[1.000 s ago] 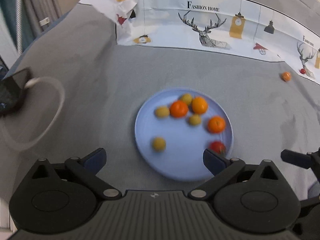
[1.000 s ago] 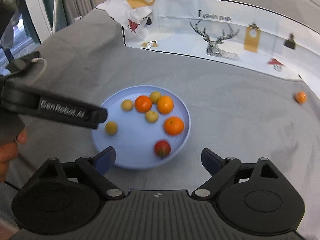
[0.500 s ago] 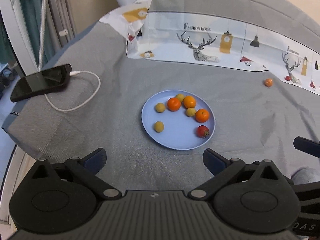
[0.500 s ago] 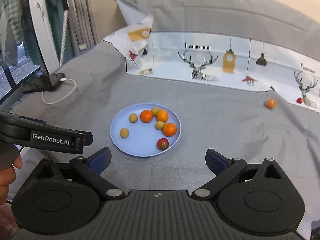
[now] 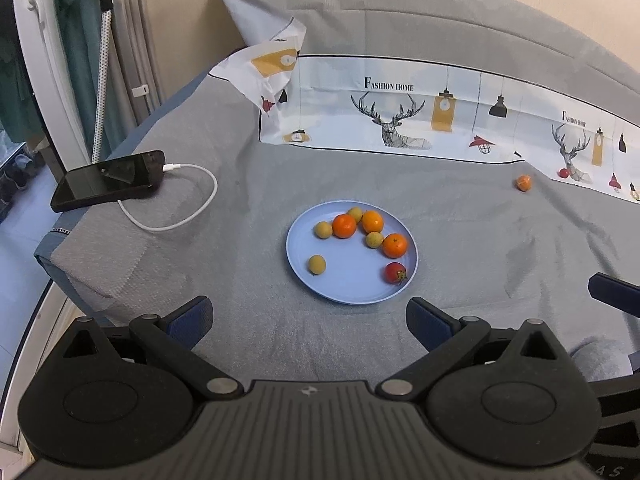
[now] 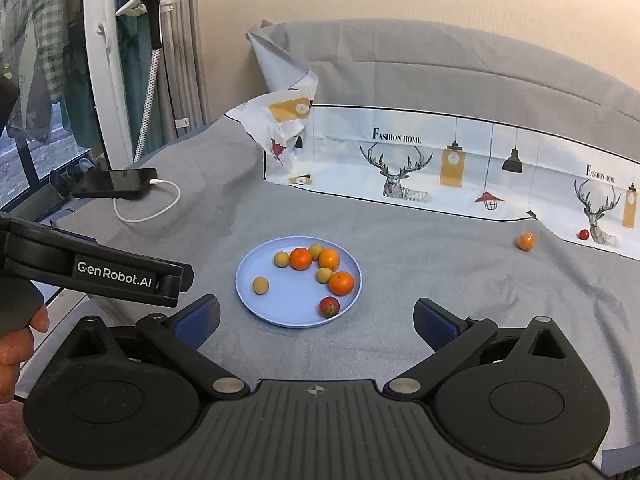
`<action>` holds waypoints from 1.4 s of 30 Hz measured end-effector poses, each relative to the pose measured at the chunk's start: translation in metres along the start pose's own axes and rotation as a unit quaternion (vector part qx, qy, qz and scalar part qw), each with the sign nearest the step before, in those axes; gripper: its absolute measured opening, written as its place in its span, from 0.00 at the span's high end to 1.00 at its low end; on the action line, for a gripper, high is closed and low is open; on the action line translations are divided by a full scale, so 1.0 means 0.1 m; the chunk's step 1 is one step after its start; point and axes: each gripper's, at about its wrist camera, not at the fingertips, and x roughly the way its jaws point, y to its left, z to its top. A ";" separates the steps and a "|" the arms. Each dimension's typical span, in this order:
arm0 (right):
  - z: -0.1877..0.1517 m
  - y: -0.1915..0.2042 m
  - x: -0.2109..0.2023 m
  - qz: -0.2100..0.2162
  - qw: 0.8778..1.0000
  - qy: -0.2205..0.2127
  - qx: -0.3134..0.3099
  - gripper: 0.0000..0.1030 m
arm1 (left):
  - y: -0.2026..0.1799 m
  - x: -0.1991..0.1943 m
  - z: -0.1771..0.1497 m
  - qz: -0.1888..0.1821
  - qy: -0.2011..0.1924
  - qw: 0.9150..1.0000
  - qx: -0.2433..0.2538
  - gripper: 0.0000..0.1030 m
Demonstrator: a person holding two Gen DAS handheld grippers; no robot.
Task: Organize fruits
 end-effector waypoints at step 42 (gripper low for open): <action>-0.02 -0.05 0.23 -0.003 1.000 0.029 0.011 0.01 | -0.01 0.30 0.12 -0.002 0.030 1.000 0.000 0.00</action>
